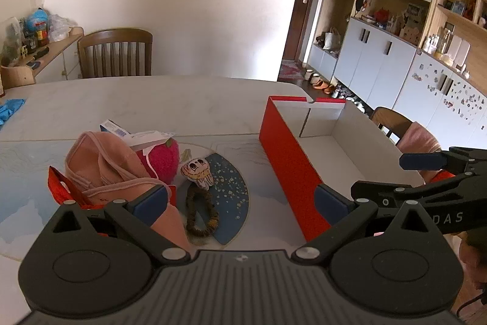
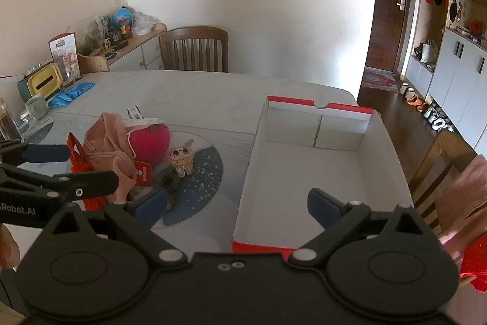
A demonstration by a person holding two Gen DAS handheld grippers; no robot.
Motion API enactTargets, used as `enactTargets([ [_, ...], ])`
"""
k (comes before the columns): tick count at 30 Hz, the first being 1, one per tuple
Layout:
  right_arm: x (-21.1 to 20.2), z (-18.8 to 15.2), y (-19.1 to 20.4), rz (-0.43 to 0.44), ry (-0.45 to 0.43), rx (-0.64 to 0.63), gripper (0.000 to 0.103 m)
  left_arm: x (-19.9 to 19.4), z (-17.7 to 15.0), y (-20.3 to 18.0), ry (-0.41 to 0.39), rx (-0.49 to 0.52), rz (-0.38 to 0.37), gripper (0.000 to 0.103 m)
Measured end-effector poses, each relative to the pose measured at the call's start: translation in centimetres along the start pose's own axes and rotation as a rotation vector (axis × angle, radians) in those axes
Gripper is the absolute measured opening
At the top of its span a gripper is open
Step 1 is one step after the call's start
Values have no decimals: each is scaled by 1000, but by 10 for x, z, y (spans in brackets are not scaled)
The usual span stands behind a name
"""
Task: Organize objects
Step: 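Reach the left gripper into the pile and grasp the red cloth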
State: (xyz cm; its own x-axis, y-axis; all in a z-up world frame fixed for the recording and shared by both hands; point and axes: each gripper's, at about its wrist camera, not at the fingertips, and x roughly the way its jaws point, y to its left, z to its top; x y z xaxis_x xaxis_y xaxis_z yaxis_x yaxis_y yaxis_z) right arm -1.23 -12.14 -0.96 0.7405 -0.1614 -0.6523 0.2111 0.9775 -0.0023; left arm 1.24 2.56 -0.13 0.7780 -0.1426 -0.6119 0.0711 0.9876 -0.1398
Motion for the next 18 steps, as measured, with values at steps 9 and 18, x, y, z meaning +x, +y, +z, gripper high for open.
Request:
enactTargets([
  [9, 2, 4, 12, -18, -7, 2, 99, 0, 5, 21, -8, -2, 13, 103],
  [18, 4, 8, 14, -110, -21, 70, 99, -4, 11, 58, -30, -23, 28, 103],
])
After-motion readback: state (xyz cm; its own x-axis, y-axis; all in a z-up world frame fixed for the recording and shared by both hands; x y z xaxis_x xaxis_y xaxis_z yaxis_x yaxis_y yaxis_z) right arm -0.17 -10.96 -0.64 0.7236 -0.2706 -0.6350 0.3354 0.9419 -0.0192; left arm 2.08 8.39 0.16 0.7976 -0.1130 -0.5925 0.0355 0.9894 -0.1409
